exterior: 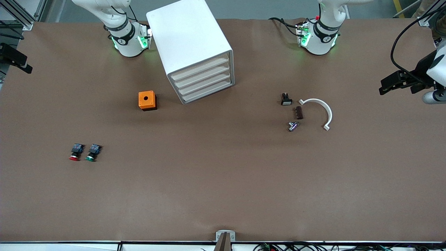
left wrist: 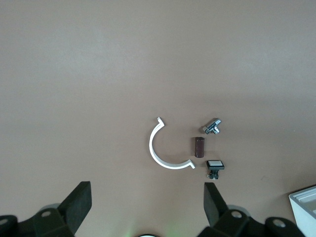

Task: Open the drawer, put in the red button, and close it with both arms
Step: 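Move the left gripper from rest toward the white cabinet, then reach the left gripper to the front of a cabinet drawer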

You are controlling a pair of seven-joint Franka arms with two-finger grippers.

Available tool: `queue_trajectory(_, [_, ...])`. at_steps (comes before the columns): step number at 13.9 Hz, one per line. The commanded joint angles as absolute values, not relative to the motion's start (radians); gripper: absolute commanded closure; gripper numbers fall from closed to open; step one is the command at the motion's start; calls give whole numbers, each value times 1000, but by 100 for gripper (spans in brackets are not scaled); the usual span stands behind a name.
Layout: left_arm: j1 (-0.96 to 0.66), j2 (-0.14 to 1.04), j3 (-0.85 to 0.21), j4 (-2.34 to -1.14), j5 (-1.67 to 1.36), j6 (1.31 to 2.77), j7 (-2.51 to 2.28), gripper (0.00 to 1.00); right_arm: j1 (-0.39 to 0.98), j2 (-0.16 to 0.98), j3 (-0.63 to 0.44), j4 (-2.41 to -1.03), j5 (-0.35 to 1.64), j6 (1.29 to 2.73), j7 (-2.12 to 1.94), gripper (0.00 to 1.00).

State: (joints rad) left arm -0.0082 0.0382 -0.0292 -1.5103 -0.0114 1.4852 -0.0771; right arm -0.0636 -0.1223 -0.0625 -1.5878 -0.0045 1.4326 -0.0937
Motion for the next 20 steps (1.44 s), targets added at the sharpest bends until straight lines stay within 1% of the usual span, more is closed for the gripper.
queue_trajectory(1, [-12, 46, -34, -1499, 0, 1471, -95, 0, -63, -141, -63, -1600, 5, 1428, -91, 0])
queue_trajectory(8, [-18, 93, -37, -1500, -3, 1470, -92, 0, -63, -141, -64, -1600, 5, 1424, -91, 0])
queue_trajectory(15, [-89, 190, -49, -1500, -70, 1470, -103, 0, -66, -141, -64, -1600, 5, 1424, -92, 0])
queue_trajectory(20, [-146, 288, -49, -1497, -139, 1470, -138, 0, -63, -141, -63, -1600, 5, 1428, -91, 0])
